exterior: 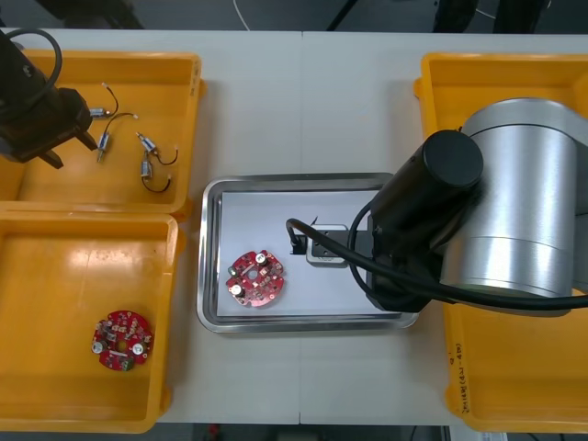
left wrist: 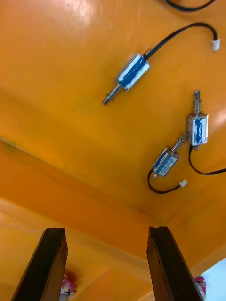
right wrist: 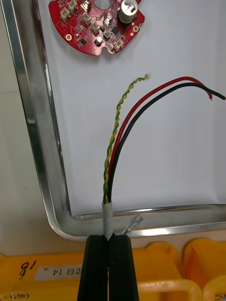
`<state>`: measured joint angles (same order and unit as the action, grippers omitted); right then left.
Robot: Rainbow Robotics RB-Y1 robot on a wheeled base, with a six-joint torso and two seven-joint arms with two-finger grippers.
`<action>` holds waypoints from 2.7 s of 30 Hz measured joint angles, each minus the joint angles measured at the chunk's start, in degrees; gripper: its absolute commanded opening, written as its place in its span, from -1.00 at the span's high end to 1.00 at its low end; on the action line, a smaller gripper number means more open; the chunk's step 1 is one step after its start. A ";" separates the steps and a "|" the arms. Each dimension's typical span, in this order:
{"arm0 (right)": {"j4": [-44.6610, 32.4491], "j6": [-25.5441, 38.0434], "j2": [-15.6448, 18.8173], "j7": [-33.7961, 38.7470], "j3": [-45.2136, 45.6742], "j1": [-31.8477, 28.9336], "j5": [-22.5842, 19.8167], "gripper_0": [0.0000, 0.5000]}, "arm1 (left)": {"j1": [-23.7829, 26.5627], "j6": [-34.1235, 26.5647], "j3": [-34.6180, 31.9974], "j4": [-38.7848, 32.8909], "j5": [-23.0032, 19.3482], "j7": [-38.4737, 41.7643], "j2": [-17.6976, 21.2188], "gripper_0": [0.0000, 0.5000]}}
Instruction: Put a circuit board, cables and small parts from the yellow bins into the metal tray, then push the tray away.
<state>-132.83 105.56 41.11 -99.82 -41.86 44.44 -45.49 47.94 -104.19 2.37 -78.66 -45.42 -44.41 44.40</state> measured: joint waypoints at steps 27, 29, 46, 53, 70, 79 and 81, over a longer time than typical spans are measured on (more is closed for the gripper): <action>15.00 -14.63 -2.19 -2.69 -11.53 0.03 7.41 1.00 | 7.92 31.70 2.70 26.40 4.91 -15.22 -0.10 -1.00; 15.91 -15.47 -2.19 -2.69 -12.23 0.03 7.62 1.00 | 8.66 33.08 2.70 28.46 5.46 -17.31 -0.24 -1.00; 20.81 -18.92 -2.19 -2.69 -14.77 0.04 7.27 -0.23 | 13.01 37.21 2.70 36.46 10.72 -16.73 -5.05 -1.00; 20.83 -18.92 -2.19 -2.69 -15.29 0.04 7.27 -1.00 | 13.55 39.77 2.70 38.17 11.91 -15.79 -6.23 -1.00; 20.37 -18.59 -2.19 -2.68 -14.54 0.14 8.56 -1.00 | 17.73 46.86 2.70 48.61 13.31 -15.44 -9.11 -1.00; 14.54 -7.09 -2.44 -2.68 -6.00 0.15 8.75 -1.00 | 17.74 49.62 4.55 51.56 13.73 -15.35 -9.20 -1.00; 13.60 -3.62 -2.70 -2.68 -3.81 0.15 8.78 -1.00 | 17.74 50.55 5.20 52.16 13.72 -15.20 -9.25 -1.00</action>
<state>-119.23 101.94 38.41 -102.51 -45.67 44.60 -36.71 65.68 -53.64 7.58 -26.50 -31.70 -59.60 35.15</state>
